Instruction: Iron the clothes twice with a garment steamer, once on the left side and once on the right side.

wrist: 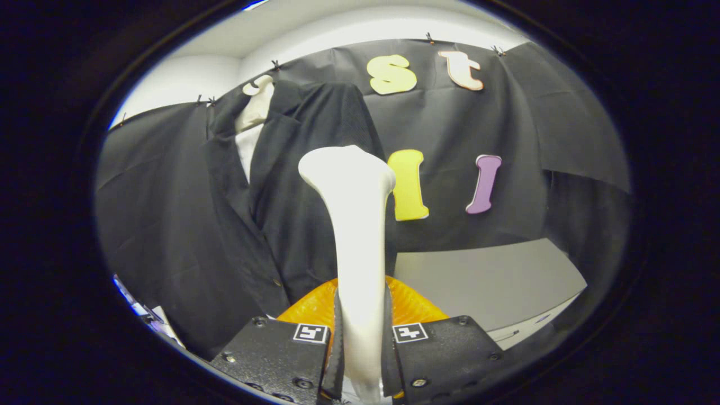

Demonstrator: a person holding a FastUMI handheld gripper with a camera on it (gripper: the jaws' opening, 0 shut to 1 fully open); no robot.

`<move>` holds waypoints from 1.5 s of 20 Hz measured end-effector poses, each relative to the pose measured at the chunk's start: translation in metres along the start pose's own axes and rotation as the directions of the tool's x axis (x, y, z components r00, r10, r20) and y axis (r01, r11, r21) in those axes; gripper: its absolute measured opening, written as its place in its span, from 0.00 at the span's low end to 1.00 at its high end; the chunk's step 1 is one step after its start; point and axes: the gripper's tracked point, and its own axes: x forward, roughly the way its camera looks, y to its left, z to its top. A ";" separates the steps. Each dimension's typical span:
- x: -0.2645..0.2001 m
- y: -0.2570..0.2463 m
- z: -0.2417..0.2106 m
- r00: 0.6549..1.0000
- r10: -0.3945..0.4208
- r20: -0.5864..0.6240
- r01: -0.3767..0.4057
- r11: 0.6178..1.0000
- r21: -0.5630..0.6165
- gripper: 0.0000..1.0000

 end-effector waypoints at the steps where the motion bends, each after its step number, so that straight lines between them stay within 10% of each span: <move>1: 0.002 0.006 0.007 1.000 -0.006 0.022 0.006 1.000 -0.005 0.29; 20: 0.042 0.055 0.141 0.902 -0.227 0.367 0.271 0.960 -0.073 0.29; 30: 0.059 0.059 0.086 0.929 -0.246 0.277 0.290 0.948 -0.133 0.29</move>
